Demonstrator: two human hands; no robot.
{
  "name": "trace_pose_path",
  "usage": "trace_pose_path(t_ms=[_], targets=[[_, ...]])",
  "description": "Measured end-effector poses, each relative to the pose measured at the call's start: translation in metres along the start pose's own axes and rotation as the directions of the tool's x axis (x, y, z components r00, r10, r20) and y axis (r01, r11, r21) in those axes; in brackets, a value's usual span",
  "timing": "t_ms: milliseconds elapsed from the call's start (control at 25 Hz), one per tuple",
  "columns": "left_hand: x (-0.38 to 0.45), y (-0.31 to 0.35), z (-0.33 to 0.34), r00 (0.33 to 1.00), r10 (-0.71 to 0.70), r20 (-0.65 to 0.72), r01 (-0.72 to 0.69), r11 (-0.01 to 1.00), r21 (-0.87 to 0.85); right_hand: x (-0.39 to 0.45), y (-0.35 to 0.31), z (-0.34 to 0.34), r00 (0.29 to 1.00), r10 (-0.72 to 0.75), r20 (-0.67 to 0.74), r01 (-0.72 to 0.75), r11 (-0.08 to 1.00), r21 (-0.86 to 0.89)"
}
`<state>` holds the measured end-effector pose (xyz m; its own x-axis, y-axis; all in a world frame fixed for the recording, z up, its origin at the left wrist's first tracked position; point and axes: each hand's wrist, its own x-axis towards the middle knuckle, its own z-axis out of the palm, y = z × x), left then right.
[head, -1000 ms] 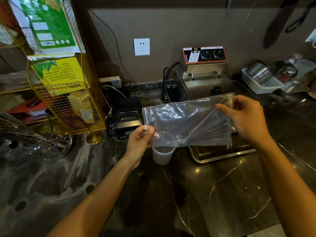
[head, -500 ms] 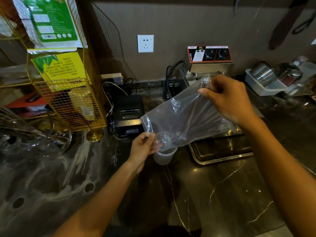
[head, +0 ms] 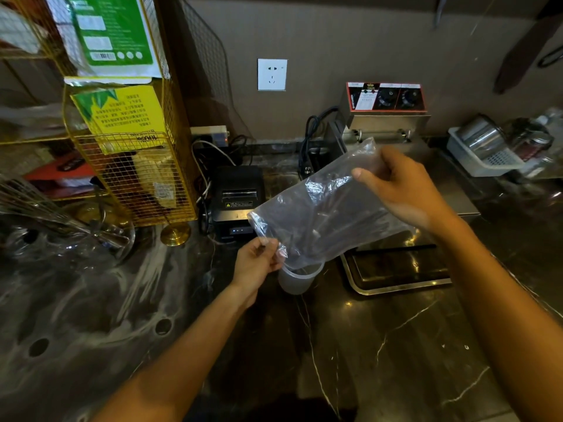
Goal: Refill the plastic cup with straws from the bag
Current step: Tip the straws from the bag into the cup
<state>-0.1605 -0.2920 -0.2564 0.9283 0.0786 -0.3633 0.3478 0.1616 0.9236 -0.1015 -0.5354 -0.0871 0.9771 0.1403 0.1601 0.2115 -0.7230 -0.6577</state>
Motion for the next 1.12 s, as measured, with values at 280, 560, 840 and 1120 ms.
trace_pose_path(t_ms=[280,560,840,1120], targets=[[0.001,-0.003,-0.002,1.000,-0.009,-0.024,0.008,0.999,-0.042,-0.014,0.047,-0.020,0.953,0.215,0.213,-0.189,0.972,-0.137],[-0.002,0.001,0.002,0.999,0.031,-0.013,-0.031,0.999,-0.006,-0.014,0.022,-0.027,0.996,-0.031,-0.089,0.035,0.999,0.037],[-0.007,-0.004,-0.002,0.999,-0.005,-0.052,0.007,0.999,0.044,-0.008,-0.004,-0.011,0.989,-0.089,-0.121,0.090,0.996,0.006],[-0.006,-0.004,-0.004,0.999,-0.012,-0.050,0.011,1.000,-0.018,-0.004,0.000,-0.010,1.000,-0.002,0.013,0.002,1.000,0.028]])
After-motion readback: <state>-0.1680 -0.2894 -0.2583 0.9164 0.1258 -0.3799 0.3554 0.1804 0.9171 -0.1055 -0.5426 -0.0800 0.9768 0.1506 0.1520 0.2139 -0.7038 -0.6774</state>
